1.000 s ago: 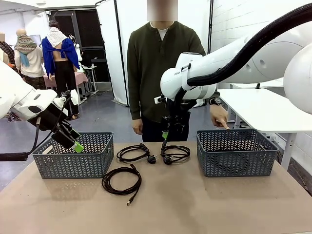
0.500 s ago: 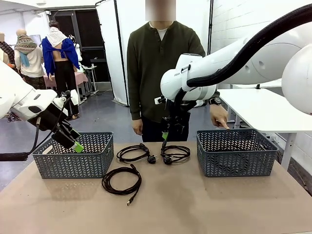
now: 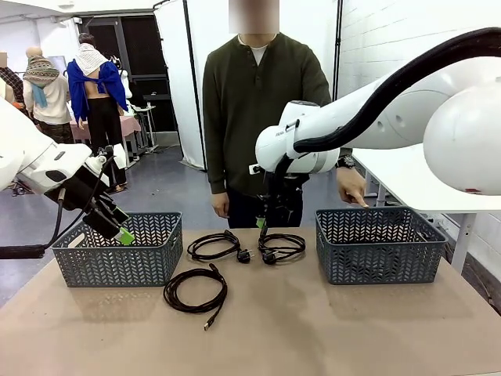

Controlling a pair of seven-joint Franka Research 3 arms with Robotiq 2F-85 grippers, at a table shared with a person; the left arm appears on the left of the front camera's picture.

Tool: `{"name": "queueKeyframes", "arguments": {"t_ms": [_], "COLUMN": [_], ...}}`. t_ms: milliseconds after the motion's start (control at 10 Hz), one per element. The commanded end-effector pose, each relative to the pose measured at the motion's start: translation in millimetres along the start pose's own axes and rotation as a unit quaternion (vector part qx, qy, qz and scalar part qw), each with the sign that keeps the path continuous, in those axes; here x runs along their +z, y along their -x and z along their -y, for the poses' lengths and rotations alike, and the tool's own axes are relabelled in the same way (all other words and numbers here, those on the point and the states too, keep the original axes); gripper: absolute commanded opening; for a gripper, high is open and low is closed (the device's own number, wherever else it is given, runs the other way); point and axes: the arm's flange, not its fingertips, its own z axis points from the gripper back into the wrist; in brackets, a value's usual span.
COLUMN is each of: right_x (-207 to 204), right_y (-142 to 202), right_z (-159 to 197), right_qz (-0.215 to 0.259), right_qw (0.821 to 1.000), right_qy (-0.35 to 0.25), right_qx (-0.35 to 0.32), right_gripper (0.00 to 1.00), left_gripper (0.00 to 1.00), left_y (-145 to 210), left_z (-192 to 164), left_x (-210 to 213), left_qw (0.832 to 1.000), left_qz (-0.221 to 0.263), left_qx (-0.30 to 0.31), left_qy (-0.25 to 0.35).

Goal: Organize the cables according to human instructions.
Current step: Pick up a bundle of cables and place it in the basket indicated by the human.

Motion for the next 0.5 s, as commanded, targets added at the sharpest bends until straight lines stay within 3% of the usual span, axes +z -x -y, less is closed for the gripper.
{"name": "queueKeyframes", "arguments": {"t_ms": [0, 400], "right_x": [-11.7, -37.9], "right_y": [-19.4, -32.9], "right_z": [1.1, 7.5], "right_qz": [-0.006, -0.007], "right_qw": [0.999, 0.994], "right_qy": [0.028, 0.070], "right_qx": [-0.046, -0.082], "right_gripper": [1.00, 1.00], "left_gripper": [1.00, 1.00], "left_y": [2.0, 2.0], "left_z": [-4.5, -4.5], "left_x": [0.6, 0.6], "left_qw": [1.000, 1.000], "left_qz": [0.009, 0.009], "left_qx": [-0.006, -0.006], "left_qy": [0.008, 0.008]}}
